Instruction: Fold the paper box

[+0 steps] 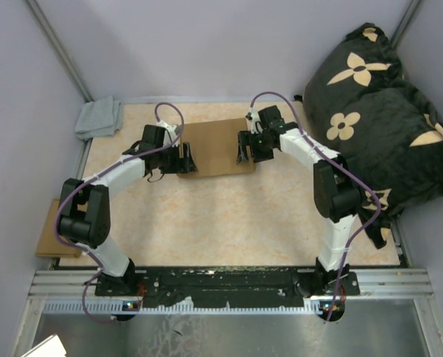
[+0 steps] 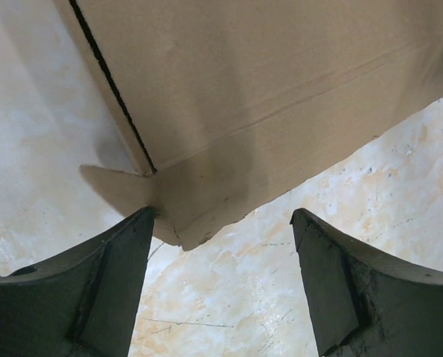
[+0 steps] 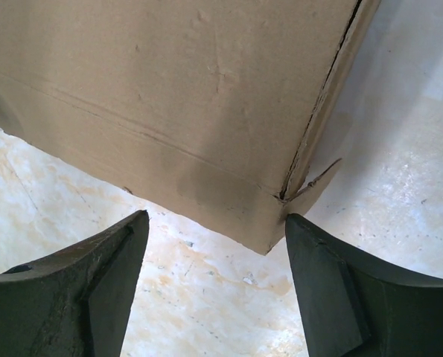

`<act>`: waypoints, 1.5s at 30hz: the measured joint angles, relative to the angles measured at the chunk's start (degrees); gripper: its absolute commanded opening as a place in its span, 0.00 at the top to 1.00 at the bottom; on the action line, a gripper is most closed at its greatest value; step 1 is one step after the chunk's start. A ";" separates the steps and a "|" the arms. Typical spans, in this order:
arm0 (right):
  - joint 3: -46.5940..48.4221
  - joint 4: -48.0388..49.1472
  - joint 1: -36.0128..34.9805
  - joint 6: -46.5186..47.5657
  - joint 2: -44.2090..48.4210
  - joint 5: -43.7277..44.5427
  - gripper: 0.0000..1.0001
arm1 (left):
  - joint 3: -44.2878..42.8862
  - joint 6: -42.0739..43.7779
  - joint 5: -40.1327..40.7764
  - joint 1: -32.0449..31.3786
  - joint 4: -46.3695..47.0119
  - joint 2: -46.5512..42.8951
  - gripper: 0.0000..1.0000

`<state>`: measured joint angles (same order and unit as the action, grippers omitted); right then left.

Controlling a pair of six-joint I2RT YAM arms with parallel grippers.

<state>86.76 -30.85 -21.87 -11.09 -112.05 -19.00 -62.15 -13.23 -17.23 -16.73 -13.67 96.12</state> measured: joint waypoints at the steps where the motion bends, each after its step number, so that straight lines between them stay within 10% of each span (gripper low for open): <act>1: 0.00 0.00 -0.04 0.00 0.00 -0.33 0.26 | 0.00 -0.02 -0.31 0.00 0.02 0.00 0.20; 45: 7.26 -19.26 -0.13 0.11 -2.14 0.35 0.38 | -16.68 -3.67 -7.72 2.03 -24.65 9.09 0.60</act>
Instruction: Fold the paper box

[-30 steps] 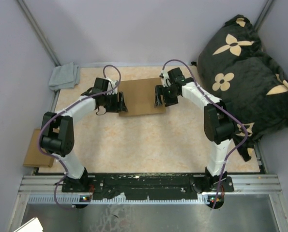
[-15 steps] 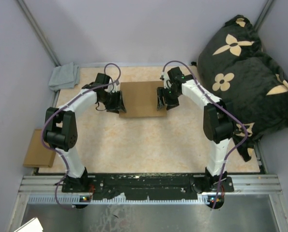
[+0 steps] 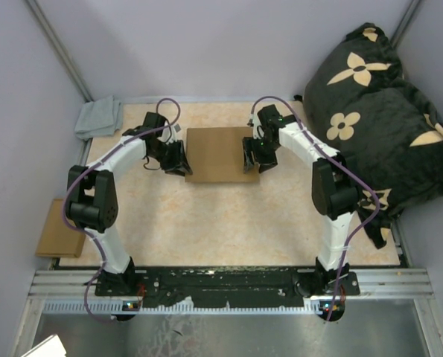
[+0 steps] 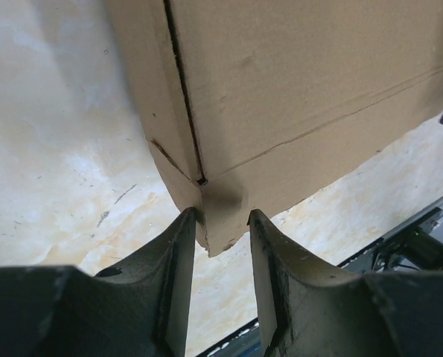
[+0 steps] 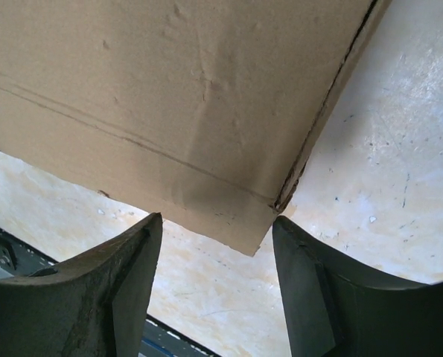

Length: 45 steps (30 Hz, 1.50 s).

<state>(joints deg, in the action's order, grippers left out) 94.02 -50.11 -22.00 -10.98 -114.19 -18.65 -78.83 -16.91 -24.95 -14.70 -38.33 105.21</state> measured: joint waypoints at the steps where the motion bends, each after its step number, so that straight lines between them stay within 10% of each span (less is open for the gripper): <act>1: -0.50 0.15 0.02 -0.22 0.00 0.04 0.38 | 0.02 -0.17 -0.48 0.20 -0.11 -0.07 0.61; 24: -4.52 1.97 1.29 -2.71 2.84 -0.57 0.35 | 2.14 -1.55 -6.67 2.10 0.11 -0.55 0.69; 33: -17.22 10.03 1.31 -3.23 8.59 4.07 0.33 | 5.86 -1.70 -3.58 2.21 2.25 -2.71 0.43; 45: -24.74 26.60 1.44 -5.60 12.74 2.51 0.33 | 16.02 -2.89 0.31 2.21 14.38 -9.92 0.38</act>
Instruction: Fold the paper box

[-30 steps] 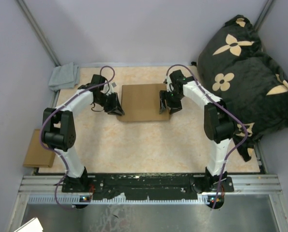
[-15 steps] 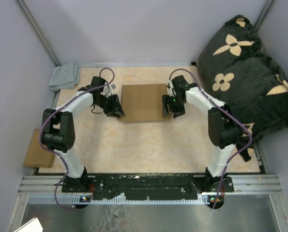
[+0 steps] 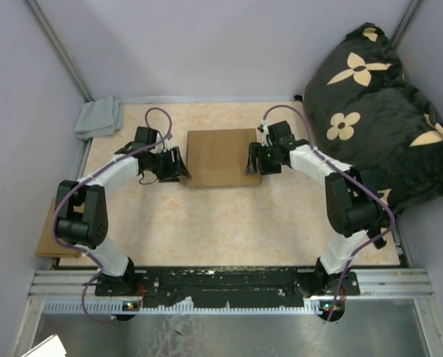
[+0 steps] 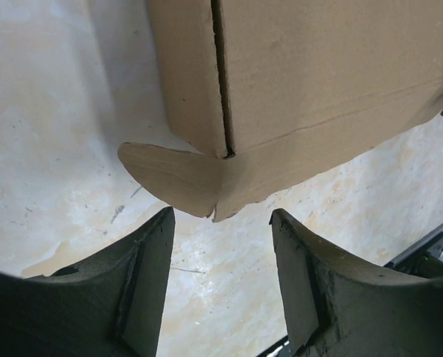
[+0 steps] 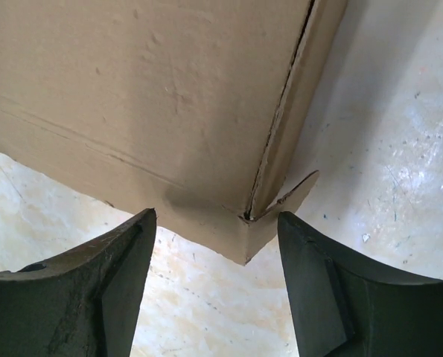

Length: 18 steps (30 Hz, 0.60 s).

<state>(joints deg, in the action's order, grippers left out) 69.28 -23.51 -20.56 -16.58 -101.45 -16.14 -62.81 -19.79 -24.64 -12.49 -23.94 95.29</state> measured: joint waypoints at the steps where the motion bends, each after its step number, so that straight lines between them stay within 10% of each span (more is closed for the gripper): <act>1: 0.00 0.52 0.02 -0.11 0.00 -0.17 0.33 | 0.44 0.04 0.22 0.00 0.59 0.00 0.38; 18: -0.63 0.87 -0.76 -0.42 -0.72 -4.07 0.36 | 3.28 0.22 2.43 -1.36 7.34 0.07 0.43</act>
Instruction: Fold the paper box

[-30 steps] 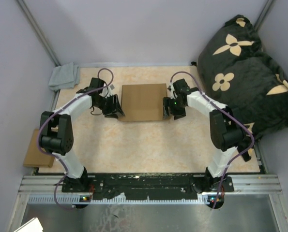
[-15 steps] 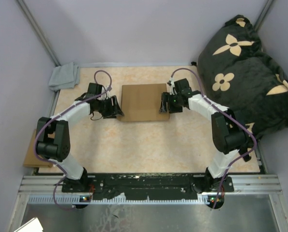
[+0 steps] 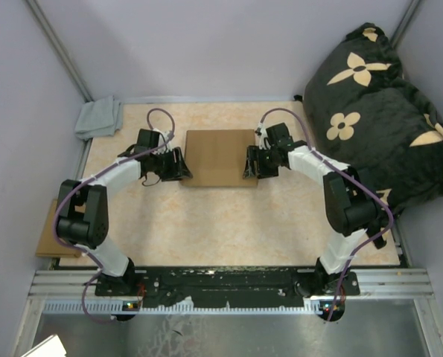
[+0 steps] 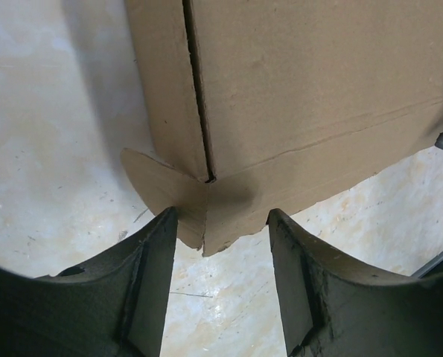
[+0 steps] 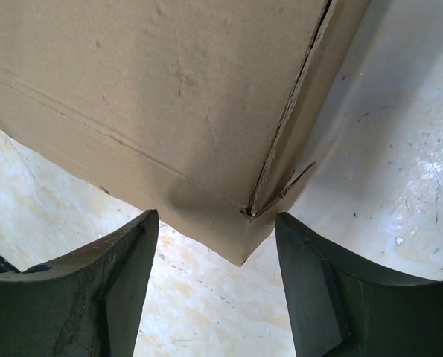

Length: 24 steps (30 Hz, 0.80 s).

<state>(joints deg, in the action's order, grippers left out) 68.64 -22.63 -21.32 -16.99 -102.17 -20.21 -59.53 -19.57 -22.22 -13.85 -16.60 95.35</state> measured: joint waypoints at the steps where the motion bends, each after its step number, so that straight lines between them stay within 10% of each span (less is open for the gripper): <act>1: 0.00 -0.35 -0.09 -0.02 0.00 0.07 0.36 | 0.00 -0.04 -0.15 -0.11 0.07 0.04 0.45; 24: 10.71 -17.49 -0.81 -0.57 -0.74 0.48 0.47 | -10.05 -1.18 -4.63 -0.13 -14.12 3.54 0.59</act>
<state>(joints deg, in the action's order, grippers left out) 79.35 -40.12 -22.13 -17.56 -102.91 -19.73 -69.58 -20.75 -26.85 -13.98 -30.72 98.89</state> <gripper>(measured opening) 0.537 0.418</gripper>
